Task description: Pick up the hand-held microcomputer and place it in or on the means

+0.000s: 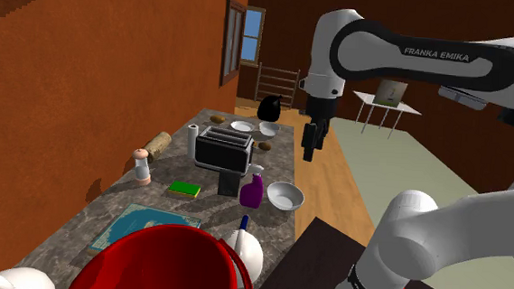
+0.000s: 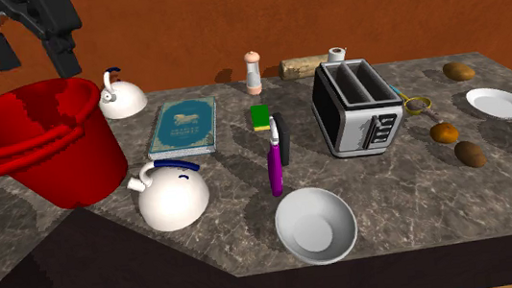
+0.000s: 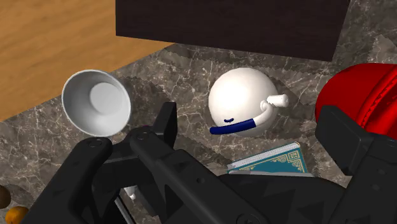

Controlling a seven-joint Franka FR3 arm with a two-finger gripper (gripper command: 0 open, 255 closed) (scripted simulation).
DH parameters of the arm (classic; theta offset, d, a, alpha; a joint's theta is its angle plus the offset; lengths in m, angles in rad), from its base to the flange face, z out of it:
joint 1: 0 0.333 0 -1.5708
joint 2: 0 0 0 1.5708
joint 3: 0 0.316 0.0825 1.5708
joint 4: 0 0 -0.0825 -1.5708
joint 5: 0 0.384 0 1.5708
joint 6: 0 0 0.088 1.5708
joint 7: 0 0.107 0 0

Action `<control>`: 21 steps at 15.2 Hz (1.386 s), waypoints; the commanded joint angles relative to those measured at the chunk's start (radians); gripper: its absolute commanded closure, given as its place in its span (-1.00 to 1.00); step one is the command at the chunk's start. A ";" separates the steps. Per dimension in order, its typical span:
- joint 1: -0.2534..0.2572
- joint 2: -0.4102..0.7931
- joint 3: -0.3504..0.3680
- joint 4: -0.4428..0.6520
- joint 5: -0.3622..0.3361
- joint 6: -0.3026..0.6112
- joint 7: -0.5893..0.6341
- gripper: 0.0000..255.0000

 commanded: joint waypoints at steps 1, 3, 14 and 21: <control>0.000 0.000 0.000 0.000 0.000 0.000 0.000 -1.00; -0.004 0.042 -0.022 -0.020 -0.018 0.068 -0.033 -1.00; -0.019 0.372 -0.137 -0.025 -0.076 0.434 -0.205 -1.00; -0.018 0.636 -0.194 0.068 -0.057 0.624 -0.322 -1.00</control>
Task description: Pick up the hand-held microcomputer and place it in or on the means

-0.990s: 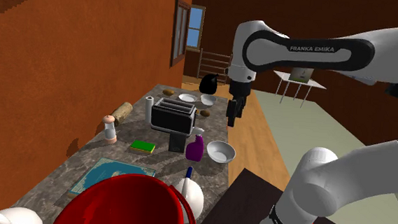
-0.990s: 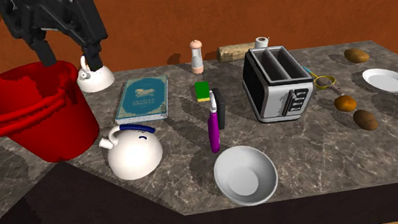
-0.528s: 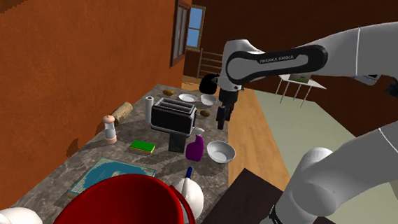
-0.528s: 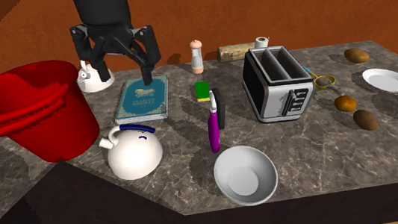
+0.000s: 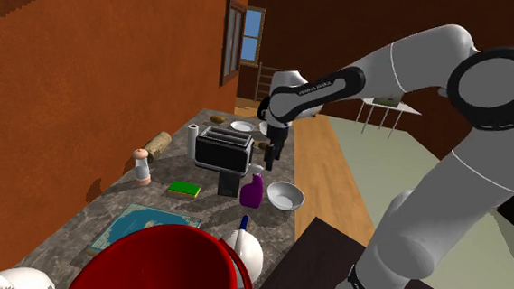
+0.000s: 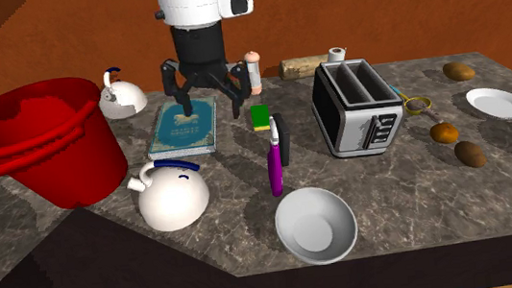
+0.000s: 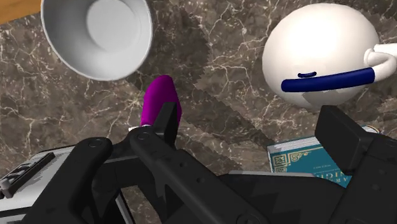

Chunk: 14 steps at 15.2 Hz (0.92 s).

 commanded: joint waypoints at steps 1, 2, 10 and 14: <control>-0.002 0.082 -0.015 0.038 0.012 0.050 -0.040 -1.00; -0.002 0.121 -0.020 0.058 0.020 0.071 -0.058 -1.00; -0.028 0.439 -0.029 0.268 0.109 0.191 -0.205 -1.00; -0.054 0.596 -0.013 0.406 0.150 0.217 -0.267 -1.00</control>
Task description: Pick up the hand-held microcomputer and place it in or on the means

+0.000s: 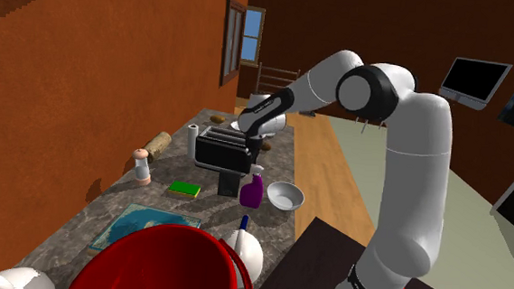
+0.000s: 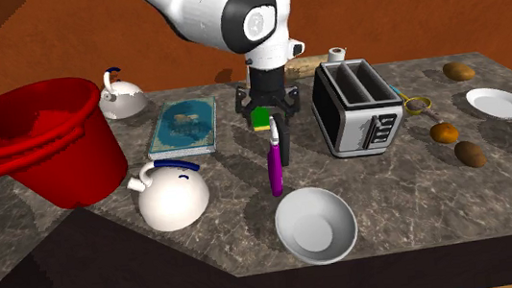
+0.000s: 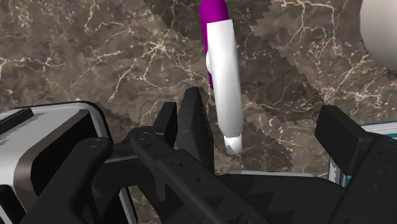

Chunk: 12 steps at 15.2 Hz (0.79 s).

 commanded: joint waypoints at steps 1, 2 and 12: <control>-0.013 0.074 0.010 0.071 0.017 0.006 -0.028 -1.00; -0.021 0.114 0.015 0.111 0.025 0.008 -0.041 -1.00; -0.062 0.353 0.048 0.328 0.058 0.040 -0.094 -1.00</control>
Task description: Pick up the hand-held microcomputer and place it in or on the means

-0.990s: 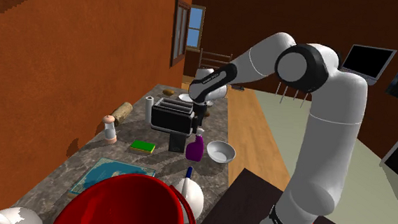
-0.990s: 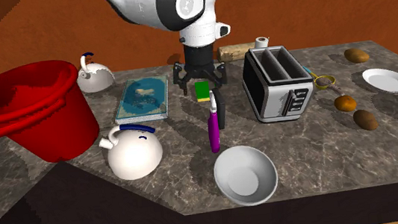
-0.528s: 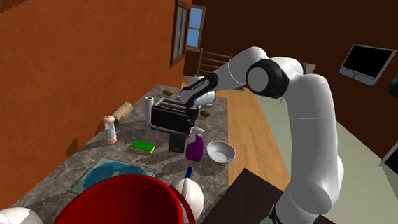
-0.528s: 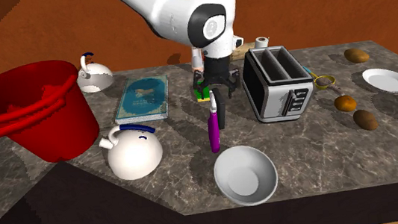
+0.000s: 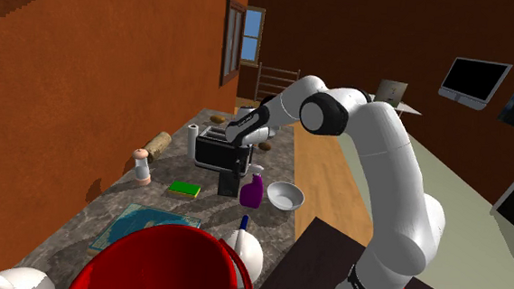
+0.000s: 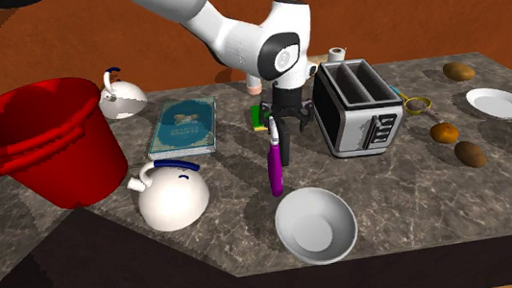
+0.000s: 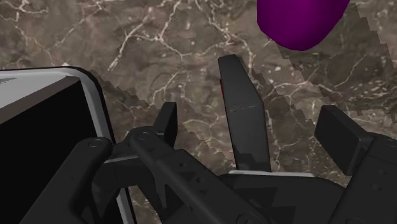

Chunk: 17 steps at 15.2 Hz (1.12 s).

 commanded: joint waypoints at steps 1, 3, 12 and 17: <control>-0.001 0.018 0.003 0.003 0.003 0.016 -0.001 -1.00; -0.002 0.033 0.005 0.005 0.005 0.029 -0.002 -1.00; -0.002 0.034 0.005 0.005 0.005 0.029 -0.002 1.00; -0.002 0.033 0.005 0.005 0.005 0.029 -0.002 1.00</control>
